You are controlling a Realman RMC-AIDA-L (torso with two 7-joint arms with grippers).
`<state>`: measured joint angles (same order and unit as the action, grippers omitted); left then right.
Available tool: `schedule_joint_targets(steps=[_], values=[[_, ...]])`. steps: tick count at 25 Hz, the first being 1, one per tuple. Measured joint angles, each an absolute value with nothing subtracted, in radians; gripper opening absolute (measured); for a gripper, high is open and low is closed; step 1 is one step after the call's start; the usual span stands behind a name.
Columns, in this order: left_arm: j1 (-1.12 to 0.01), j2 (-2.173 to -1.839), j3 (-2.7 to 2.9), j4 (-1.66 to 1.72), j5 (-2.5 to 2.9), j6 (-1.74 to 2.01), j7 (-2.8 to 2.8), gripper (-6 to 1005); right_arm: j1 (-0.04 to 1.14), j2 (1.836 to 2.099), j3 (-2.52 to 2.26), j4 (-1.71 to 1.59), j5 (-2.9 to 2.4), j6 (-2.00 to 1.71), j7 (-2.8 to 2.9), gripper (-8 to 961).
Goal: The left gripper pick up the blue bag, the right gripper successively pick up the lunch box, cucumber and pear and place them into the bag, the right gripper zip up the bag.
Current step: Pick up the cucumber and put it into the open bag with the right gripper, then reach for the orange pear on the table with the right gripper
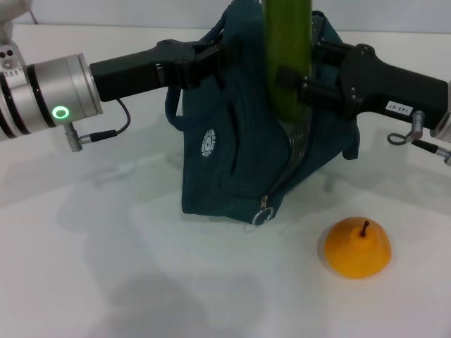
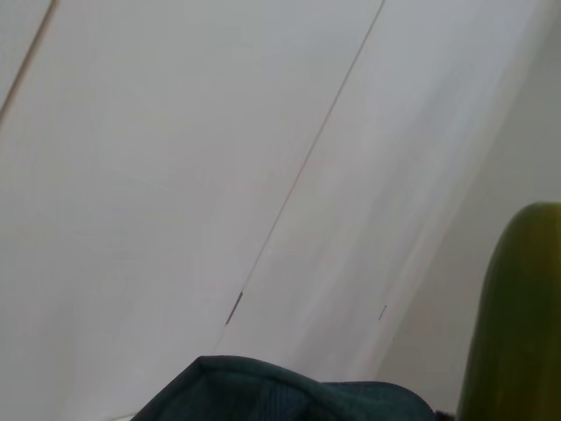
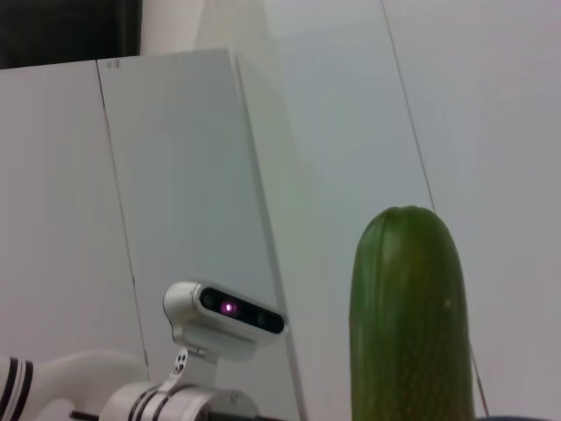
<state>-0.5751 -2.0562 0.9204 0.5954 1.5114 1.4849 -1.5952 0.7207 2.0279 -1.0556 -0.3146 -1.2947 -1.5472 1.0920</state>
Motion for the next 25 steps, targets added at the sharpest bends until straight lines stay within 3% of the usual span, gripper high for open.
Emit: schedule_joint_targets(steps=[3,8,16,19,22,25], values=[[-0.575,-2.058,0.921,0.595,1.512,1.482,-1.587,39,0.721,2.028,-1.079,-0.315,-1.295,-1.522,1.078,553],[-0.577,-2.06,0.924,0.595,1.512,1.471,-1.586,39,0.718,2.026,-1.08,-0.32,-1.289,-1.495,1.077,793],[-0.569,-2.058,0.921,0.598,1.513,1.471,-1.586,39,0.52,2.009,-1.078,-0.537,-1.219,-1.549,1.078,862],[-0.564,-2.055,0.92,0.595,1.508,1.471,-1.586,39,0.449,1.984,-1.082,-0.607,-1.246,-1.606,1.083,859],[-0.563,-2.055,0.92,0.595,1.506,1.471,-1.586,39,0.405,1.937,-1.078,-0.616,-1.307,-1.67,1.09,857],[-0.563,-2.057,0.92,0.593,1.51,1.471,-1.578,39,0.38,1.906,-1.078,-0.596,-1.355,-1.695,1.093,843]])
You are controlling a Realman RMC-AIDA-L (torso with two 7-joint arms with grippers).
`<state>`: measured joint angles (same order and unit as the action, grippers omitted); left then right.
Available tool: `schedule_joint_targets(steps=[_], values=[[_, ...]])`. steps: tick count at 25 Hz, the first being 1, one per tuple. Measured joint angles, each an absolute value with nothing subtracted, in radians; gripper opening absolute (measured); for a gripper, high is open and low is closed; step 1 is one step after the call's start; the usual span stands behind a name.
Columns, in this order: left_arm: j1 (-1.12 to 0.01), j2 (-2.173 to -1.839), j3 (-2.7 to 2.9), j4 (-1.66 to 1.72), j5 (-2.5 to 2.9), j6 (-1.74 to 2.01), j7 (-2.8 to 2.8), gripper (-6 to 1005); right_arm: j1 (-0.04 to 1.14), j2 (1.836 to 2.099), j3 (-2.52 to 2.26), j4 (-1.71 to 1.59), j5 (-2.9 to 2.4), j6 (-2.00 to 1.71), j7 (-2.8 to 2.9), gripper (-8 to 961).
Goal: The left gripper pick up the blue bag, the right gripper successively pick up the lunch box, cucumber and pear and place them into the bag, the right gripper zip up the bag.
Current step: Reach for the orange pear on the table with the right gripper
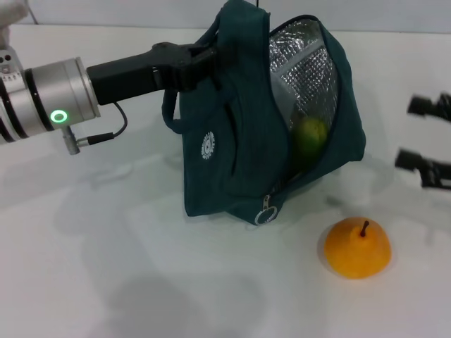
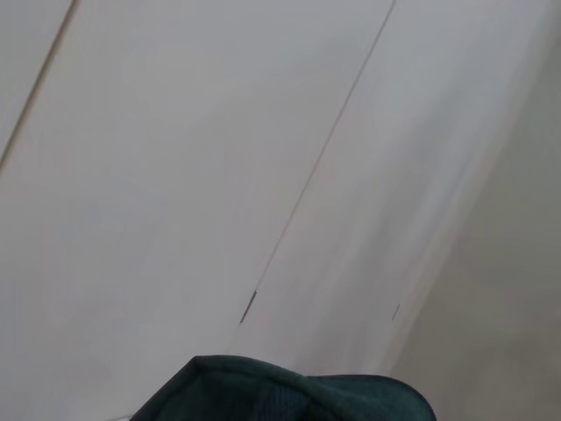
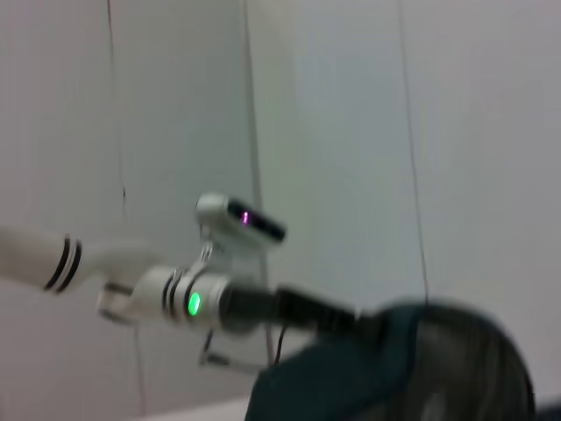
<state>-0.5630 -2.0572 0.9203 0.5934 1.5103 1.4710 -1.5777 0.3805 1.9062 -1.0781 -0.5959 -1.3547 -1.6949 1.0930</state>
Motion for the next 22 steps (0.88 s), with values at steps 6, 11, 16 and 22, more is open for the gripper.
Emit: schedule_joint_targets(steps=[6,11,16,22], values=[[-0.567,-2.06,0.92,0.591,1.511,1.471,-1.575,39,0.342,1.911,-1.076,-0.548,-1.458,-1.691,1.077,816],[-0.569,-2.06,0.92,0.59,1.511,1.471,-1.575,39,0.343,1.94,-1.078,-0.521,-1.531,-1.672,1.036,783],[-0.569,-2.061,0.922,0.59,1.511,1.471,-1.573,39,0.35,1.979,-1.081,-0.519,-1.589,-1.649,0.997,743],[-0.565,-2.063,0.92,0.591,1.51,1.471,-1.563,39,0.352,2.005,-1.094,-0.519,-1.59,-1.615,0.962,651]])
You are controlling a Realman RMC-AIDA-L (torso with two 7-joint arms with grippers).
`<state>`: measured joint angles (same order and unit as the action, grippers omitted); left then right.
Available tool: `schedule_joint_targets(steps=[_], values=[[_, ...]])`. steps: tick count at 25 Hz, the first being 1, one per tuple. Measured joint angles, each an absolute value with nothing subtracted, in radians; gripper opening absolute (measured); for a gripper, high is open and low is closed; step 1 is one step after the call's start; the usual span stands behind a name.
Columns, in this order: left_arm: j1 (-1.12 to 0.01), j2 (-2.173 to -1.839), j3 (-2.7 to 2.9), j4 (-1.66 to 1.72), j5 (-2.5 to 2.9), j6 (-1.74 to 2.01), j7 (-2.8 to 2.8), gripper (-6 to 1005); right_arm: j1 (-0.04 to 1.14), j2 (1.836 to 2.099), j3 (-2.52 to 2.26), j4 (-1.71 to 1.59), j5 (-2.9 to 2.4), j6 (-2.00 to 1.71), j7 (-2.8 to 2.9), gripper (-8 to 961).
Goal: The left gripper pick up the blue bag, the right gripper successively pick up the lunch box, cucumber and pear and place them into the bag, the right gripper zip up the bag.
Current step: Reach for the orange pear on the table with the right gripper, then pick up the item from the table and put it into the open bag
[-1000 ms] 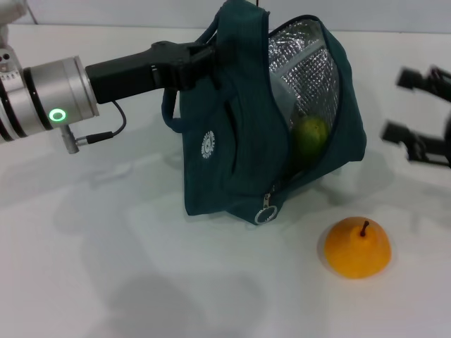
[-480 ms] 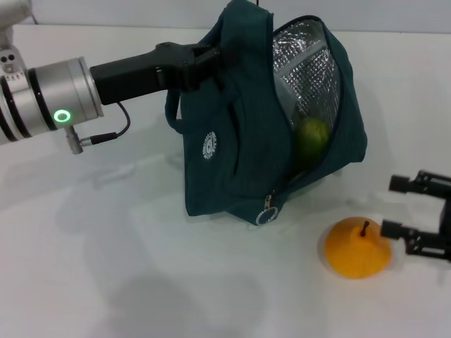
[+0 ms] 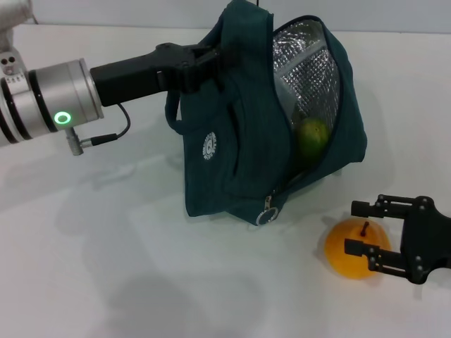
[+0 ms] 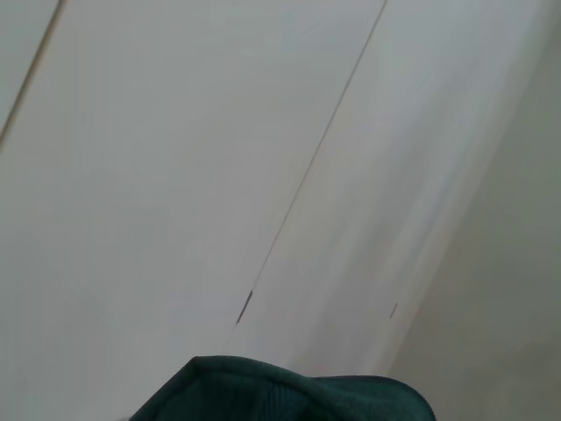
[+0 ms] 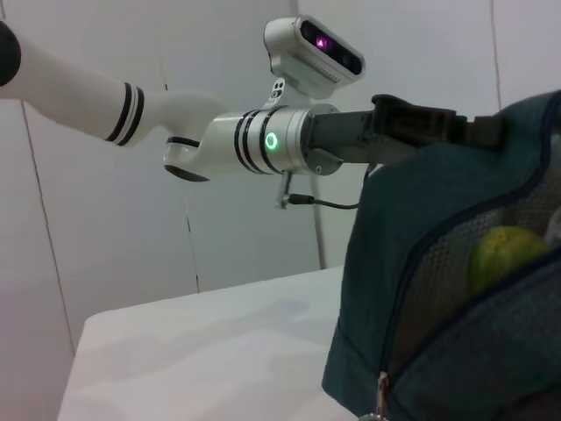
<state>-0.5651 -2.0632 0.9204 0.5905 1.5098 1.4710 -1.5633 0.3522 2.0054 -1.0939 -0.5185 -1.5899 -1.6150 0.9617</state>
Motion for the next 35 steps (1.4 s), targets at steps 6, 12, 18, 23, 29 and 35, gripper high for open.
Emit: schedule_joint_targets(steps=[6,12,18,23,29,35], values=[[-0.564,-2.063,0.92,0.59,1.511,1.471,-1.563,39,0.362,2.01,-1.094,-0.491,-1.589,-1.615,0.929,512],[-0.563,-2.063,0.921,0.591,1.512,1.471,-1.562,39,0.355,2.009,-1.088,-0.488,-1.581,-1.614,0.903,344],[-0.564,-2.065,0.924,0.589,1.513,1.471,-1.55,37,0.354,2.009,-1.085,-0.471,-1.578,-1.593,0.876,200],[-0.564,-2.067,0.927,0.588,1.513,1.471,-1.544,37,0.354,2.009,-1.079,-0.465,-1.579,-1.588,0.848,164],[-0.556,-2.068,0.926,0.588,1.513,1.477,-1.528,37,0.353,2.007,-1.048,-0.466,-1.571,-1.61,0.822,91],[-0.531,-2.069,0.926,0.588,1.51,1.499,-1.499,37,0.36,2.006,-0.89,-0.466,-1.567,-1.75,0.809,38]])
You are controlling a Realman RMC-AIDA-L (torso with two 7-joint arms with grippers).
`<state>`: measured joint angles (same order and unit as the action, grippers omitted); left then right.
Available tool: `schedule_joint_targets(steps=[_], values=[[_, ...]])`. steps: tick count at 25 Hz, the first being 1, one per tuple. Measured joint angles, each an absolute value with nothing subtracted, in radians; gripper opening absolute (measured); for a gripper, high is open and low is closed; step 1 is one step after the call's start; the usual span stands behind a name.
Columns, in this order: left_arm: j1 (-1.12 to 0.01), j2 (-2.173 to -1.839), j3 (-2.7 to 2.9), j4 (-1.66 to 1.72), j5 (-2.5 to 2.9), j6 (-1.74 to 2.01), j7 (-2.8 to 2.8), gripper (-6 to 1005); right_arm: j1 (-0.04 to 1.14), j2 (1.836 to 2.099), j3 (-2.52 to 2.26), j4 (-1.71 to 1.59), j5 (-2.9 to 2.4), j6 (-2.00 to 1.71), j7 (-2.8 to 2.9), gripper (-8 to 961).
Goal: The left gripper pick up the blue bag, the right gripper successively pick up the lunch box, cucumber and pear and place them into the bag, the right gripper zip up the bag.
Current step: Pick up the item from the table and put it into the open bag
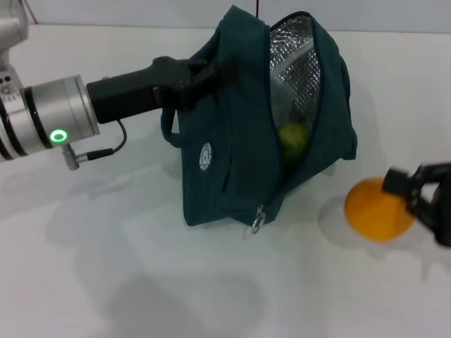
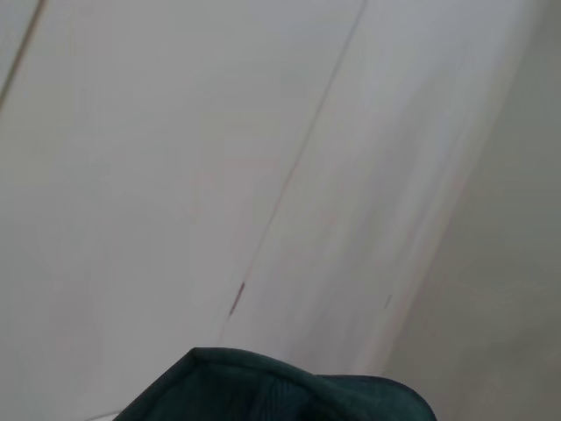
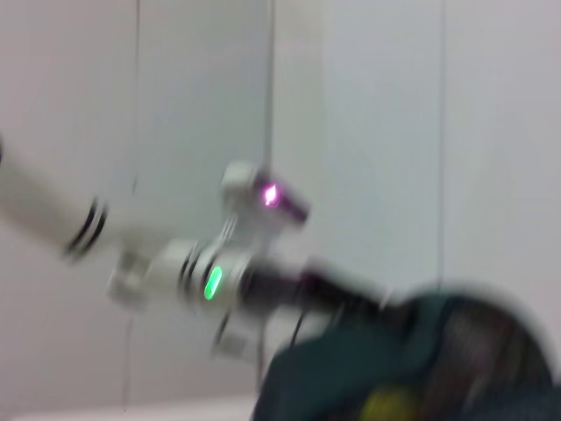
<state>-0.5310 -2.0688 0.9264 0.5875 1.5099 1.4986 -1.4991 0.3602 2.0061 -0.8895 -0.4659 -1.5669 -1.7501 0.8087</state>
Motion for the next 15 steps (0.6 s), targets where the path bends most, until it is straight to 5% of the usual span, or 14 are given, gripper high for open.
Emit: schedule_joint_targets(steps=[6,15], values=[[-0.523,-2.072,0.924,0.598,1.508,1.585,-1.454,37,0.404,2.012,-0.831,-0.465,-1.427,-1.826,0.823,36],[-0.531,-2.075,0.921,0.591,1.506,1.604,-1.401,36,0.649,2.021,-0.87,-0.464,-1.365,-1.708,0.992,36]])
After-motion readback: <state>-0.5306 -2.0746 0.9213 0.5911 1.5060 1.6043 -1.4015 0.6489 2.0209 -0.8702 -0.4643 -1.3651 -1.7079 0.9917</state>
